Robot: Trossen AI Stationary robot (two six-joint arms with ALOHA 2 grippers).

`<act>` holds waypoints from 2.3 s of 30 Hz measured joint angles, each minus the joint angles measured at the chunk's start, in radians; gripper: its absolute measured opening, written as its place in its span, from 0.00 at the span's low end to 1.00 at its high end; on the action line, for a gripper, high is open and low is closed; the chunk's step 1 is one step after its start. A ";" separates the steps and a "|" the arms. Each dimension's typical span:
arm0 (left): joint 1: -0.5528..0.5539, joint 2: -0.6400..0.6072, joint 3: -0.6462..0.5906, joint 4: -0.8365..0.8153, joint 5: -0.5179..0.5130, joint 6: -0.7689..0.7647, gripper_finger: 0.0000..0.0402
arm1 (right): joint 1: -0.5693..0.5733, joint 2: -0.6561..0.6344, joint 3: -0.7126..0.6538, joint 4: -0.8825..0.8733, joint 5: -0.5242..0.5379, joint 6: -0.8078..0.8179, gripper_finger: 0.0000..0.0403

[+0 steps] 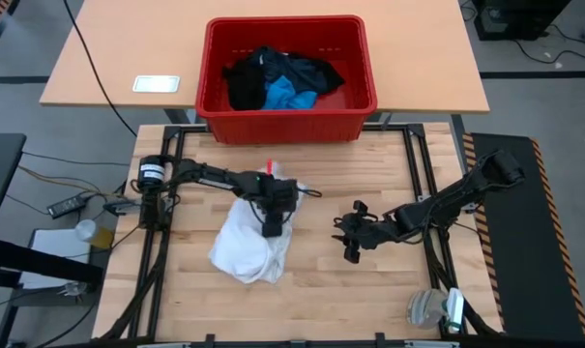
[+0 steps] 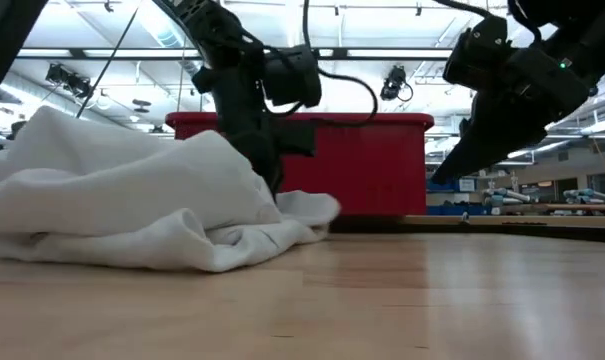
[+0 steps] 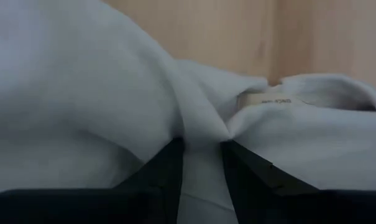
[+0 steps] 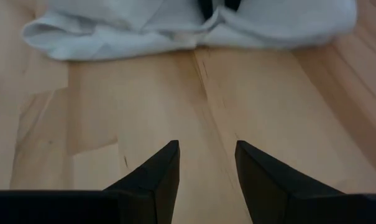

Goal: Fold laundry
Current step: Fold the white polo, then fold the blue underwear

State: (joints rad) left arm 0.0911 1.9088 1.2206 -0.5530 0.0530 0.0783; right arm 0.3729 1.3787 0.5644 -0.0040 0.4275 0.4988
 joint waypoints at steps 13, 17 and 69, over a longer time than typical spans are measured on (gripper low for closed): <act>0.012 -0.246 -0.263 -0.074 -0.140 -0.096 0.29 | 0.033 0.021 0.000 -0.001 -0.007 0.016 0.41; 0.026 -0.431 -0.432 -0.028 -0.142 -0.167 0.29 | 0.039 0.021 0.000 -0.004 0.008 0.021 0.41; 0.083 -0.954 -0.852 1.012 -0.146 0.184 0.29 | -1.142 0.770 1.480 -0.136 -0.731 -0.579 0.41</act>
State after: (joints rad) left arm 0.1740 0.9546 0.3683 0.4585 -0.0933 0.2624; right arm -0.7692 2.1484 2.0444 -0.1400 -0.3038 -0.0799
